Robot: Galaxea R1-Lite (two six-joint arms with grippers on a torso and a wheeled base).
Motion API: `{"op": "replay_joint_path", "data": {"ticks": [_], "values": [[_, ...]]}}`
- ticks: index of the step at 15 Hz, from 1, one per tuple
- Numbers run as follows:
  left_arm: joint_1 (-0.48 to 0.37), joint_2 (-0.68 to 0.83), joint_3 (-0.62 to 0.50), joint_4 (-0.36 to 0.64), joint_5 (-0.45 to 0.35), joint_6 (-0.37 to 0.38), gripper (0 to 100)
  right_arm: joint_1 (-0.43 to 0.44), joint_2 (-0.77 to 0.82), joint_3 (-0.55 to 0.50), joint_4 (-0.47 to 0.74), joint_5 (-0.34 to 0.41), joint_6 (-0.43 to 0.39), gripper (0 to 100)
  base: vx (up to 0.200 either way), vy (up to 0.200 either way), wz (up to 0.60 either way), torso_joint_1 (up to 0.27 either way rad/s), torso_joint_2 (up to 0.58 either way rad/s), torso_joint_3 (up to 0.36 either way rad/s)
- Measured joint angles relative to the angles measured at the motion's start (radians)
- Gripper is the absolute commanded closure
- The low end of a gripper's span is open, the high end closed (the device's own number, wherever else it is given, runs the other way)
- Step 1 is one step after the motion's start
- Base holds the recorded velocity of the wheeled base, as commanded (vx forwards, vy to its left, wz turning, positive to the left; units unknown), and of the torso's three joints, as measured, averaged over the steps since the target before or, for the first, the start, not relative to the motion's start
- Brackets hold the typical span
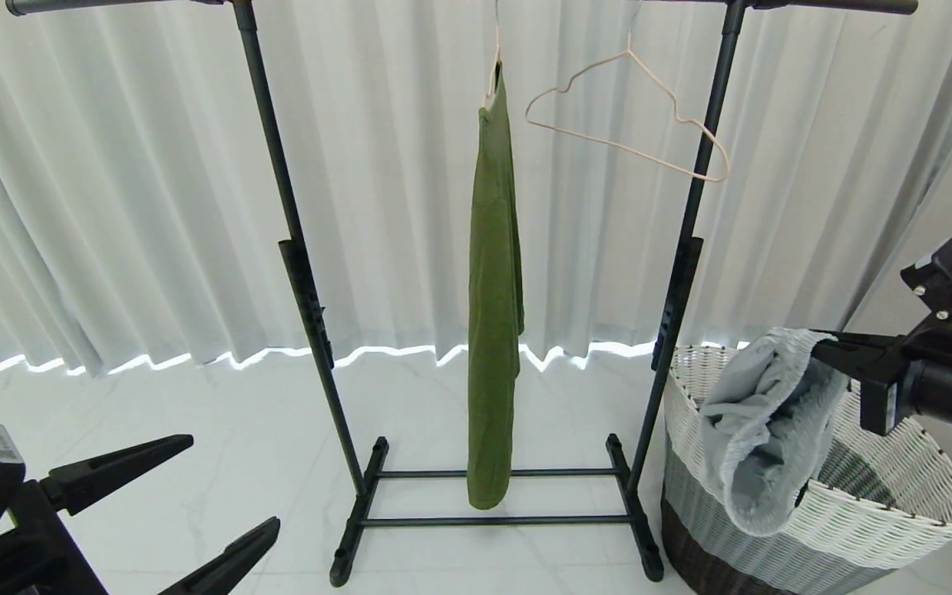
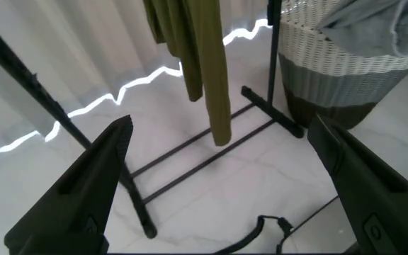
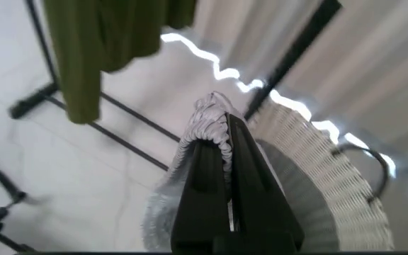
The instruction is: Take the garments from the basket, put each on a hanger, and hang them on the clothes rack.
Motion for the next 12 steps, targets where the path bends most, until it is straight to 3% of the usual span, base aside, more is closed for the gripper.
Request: {"op": "replay_joint_path", "data": {"ticks": [2, 6, 12], "values": [[-0.006, -0.001, -0.004, 0.001, -0.001, -0.054, 0, 0.043, 0.004, -0.021, -0.001, 0.051, 0.043, 100, 0.000, 0.000, 0.00, 0.000, 0.00, 0.000], [-0.070, 0.009, -0.025, 0.003, -0.017, -0.168, 0, 0.088, 0.022, -0.098, -0.001, 0.108, 0.050, 100, 0.000, 0.000, 0.00, 0.000, 0.00, 0.000], [-0.227, 0.283, -0.289, 0.004, -0.005, -0.194, 0, 0.130, 0.014, -0.125, -0.001, 0.157, 0.077, 100, 0.000, 0.000, 0.00, 0.000, 0.00, 0.000]]}}
